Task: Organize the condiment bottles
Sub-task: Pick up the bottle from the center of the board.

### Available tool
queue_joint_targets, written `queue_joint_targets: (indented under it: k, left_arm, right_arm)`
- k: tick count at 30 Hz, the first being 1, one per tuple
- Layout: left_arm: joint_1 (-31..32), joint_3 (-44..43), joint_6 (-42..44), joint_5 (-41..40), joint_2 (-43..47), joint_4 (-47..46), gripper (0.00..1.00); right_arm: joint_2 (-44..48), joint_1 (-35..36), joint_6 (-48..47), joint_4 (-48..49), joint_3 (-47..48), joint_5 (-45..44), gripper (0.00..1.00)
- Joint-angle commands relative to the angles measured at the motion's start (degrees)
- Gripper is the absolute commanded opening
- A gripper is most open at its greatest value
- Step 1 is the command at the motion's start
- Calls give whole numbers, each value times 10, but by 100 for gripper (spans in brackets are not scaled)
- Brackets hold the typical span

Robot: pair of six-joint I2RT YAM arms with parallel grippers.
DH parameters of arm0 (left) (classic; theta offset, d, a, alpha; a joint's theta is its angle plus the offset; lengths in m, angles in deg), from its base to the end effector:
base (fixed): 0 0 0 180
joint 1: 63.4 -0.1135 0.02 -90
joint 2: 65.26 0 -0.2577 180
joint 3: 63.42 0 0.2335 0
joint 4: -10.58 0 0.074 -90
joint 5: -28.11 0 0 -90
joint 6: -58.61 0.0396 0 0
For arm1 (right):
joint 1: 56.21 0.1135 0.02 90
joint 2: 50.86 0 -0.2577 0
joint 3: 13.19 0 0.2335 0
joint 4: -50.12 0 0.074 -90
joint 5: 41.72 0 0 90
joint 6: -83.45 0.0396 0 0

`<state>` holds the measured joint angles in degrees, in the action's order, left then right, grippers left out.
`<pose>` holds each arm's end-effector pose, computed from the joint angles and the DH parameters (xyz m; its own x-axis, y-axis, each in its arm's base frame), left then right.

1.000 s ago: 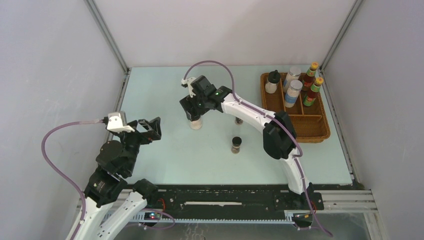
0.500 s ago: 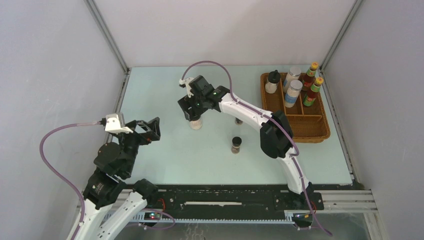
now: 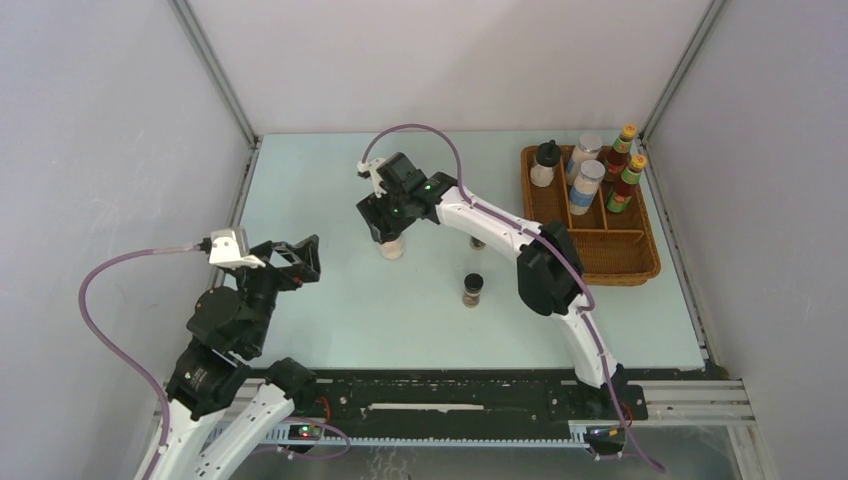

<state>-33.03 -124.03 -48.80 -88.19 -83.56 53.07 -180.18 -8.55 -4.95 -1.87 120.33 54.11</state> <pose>0.0585 -0.0139 0.3513 -0.0238 -0.2969 -0.9546 0.0669 0.9523 -0.2979 0.3286 0.3666 0.2460 -0.5205 -0.5300 -0.6695 -0.7671 0.6346 0.0940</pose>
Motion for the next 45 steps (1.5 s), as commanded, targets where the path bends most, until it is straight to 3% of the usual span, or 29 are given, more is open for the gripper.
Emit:
queue_joint_targets:
  k: [1,11,16,19,23,24,45]
  left_arm:
    - [2,15,13,9,6,-19,100]
    - [2,22,18,9,12,-21,100]
    - [2,26,20,11,16,-25,100]
    - [2,26,20,12,16,-27,100]
    - [2,27,21,14,21,-25,100]
    - [2,28,20,13,23,-25,100]
    - [2,28,2,4,52,-1,100]
  right_arm:
    - [-11,0,-11,-1,31,12,88]
    - [-28,-1,-15,-6,45,18,81]
    - [-29,-4,-15,-10,45,19,70]
    - [-28,-5,-15,-14,45,19,47]
    - [-26,-5,-15,-17,44,16,5]
    - [-25,-5,-15,-18,45,14,0]
    - [97,20,-14,-23,6,-50,0]
